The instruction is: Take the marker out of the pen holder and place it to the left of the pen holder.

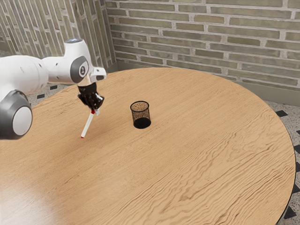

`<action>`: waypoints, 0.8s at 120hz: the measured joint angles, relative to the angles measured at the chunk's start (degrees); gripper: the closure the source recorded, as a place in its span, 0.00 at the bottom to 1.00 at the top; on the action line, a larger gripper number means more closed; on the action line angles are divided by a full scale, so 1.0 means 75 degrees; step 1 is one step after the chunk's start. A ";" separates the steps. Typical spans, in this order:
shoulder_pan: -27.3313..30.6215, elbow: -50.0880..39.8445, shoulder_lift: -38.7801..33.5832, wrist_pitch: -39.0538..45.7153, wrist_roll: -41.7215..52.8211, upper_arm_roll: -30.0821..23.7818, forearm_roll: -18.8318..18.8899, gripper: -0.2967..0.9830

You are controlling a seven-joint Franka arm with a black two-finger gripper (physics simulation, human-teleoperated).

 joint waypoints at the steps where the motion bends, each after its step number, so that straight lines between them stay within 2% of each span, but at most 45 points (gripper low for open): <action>1: 0.0001 -0.0009 0.0002 -0.0003 0.0007 0.0001 0.0001 0.84; 28: 0.0013 -0.0147 0.0060 -0.0030 0.0169 0.0000 0.0012 0.83; 72: 0.0006 -0.0244 -0.0015 -0.0106 0.0510 0.0002 -0.0201 0.43; 96: -0.0048 -0.0195 -0.1835 -0.0790 0.0627 -0.0324 -0.0237 0.31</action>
